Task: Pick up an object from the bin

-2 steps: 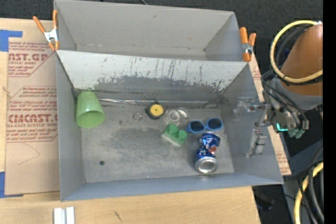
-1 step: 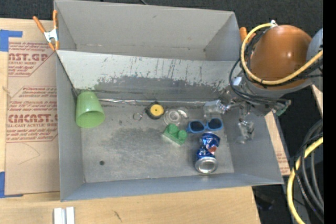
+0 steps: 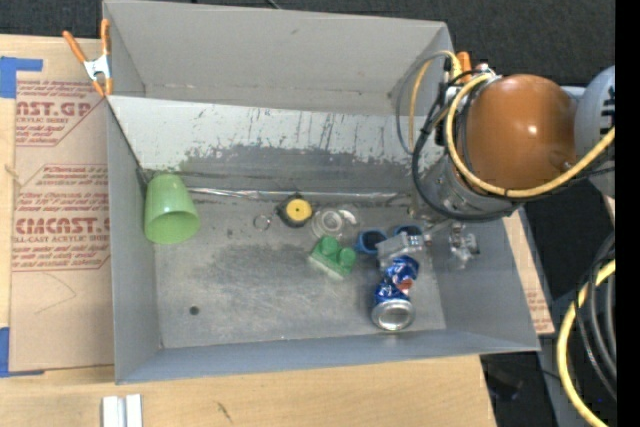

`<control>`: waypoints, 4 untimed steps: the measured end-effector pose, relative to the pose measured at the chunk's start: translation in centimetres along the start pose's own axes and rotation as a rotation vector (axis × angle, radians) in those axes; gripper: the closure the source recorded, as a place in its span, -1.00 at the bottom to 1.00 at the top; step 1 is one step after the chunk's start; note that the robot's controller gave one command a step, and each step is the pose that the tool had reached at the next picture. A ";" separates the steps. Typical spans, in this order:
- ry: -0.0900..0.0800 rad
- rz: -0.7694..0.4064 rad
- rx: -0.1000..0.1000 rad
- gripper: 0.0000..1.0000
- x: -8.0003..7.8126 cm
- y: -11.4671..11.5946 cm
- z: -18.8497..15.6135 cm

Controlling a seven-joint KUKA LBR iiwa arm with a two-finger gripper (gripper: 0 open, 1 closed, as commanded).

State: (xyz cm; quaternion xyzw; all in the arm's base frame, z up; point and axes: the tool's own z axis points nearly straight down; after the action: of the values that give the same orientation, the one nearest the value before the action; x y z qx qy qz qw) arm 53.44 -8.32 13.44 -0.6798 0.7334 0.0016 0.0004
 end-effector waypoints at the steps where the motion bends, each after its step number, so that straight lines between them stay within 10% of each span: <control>1: -0.001 -0.464 0.004 -1.00 -0.3 1.1 3.1; 2: 0.000 -0.812 0.006 -1.00 -0.3 3.5 6.5; 3: -0.003 -0.809 0.006 -1.00 -0.5 3.5 6.5; 4: -0.004 -0.809 0.005 1.00 -0.5 3.5 6.5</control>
Offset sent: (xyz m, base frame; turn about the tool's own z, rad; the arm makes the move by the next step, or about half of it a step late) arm -0.0115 0.0012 -0.0304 -0.4641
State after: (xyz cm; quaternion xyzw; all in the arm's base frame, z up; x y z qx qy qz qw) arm 49.94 -7.50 6.92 -0.9136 0.4066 0.0008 0.0042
